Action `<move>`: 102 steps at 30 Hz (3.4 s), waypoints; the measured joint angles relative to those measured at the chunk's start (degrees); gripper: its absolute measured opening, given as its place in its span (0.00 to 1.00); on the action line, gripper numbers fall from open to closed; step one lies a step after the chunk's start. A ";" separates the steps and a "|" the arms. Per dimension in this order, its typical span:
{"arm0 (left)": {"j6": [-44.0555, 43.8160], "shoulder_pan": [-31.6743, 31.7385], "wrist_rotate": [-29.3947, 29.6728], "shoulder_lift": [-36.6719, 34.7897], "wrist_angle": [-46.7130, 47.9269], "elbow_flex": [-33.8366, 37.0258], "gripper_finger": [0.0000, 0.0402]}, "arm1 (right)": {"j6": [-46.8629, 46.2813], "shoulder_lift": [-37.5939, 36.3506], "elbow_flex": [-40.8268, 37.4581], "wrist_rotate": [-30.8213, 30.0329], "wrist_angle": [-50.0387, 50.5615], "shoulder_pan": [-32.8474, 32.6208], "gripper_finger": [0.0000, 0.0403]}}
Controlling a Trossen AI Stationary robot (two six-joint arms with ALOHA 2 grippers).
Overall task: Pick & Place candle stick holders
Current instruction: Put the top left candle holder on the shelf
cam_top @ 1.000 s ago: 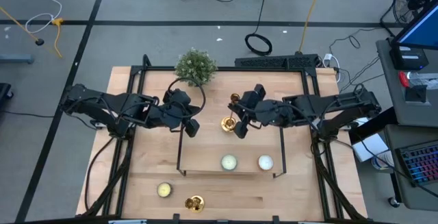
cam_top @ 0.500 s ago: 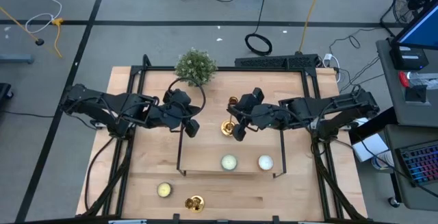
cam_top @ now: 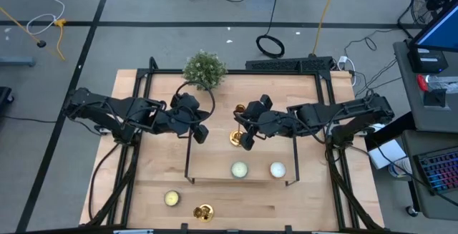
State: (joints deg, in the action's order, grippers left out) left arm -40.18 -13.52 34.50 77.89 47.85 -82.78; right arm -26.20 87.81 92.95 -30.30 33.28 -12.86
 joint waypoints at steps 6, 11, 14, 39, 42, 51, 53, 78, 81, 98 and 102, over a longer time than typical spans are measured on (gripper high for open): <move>-0.03 0.00 0.00 0.00 -0.04 0.00 0.00 | 0.25 0.00 0.00 -0.07 0.00 0.00 0.04; -0.17 0.00 0.00 0.00 -0.06 0.00 0.00 | 0.26 0.00 0.00 -0.11 0.00 0.00 0.04; -0.19 0.00 0.00 0.00 -0.04 0.00 0.00 | 0.29 0.00 0.00 -0.13 0.00 0.00 0.04; 0.61 0.00 -0.19 0.00 0.35 0.00 0.00 | 0.91 -0.02 0.00 0.17 -0.04 -0.07 0.13; 0.93 0.00 -0.61 0.00 0.33 0.00 0.00 | 0.92 -0.02 0.00 0.20 -0.06 -0.38 0.14; 1.03 0.00 -0.83 0.00 0.33 0.00 0.00 | 0.28 -0.02 0.00 0.20 0.00 -0.81 0.19; 1.00 0.00 -0.83 0.00 0.33 0.00 0.00 | 0.28 -0.02 0.00 0.15 -0.02 -0.81 0.20; 0.01 -0.48 -0.54 0.00 -0.10 0.00 0.00 | -2.32 -0.02 0.00 -1.18 3.43 -1.53 0.18; 0.00 -0.46 -0.48 0.00 -0.10 0.00 0.00 | -2.32 -0.02 0.00 -1.18 3.43 -1.53 0.18; -0.60 -0.44 -0.36 0.00 -0.12 0.00 0.00 | -2.34 -0.02 0.00 0.38 3.49 -1.55 0.18; -0.59 -0.44 -0.35 0.00 -0.15 0.00 0.00 | -2.71 -0.02 0.00 0.54 3.54 -1.80 0.18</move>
State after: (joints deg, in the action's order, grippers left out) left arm -40.77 -13.96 34.15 77.89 47.70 -82.78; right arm -28.91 87.79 92.95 -29.76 36.82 -14.66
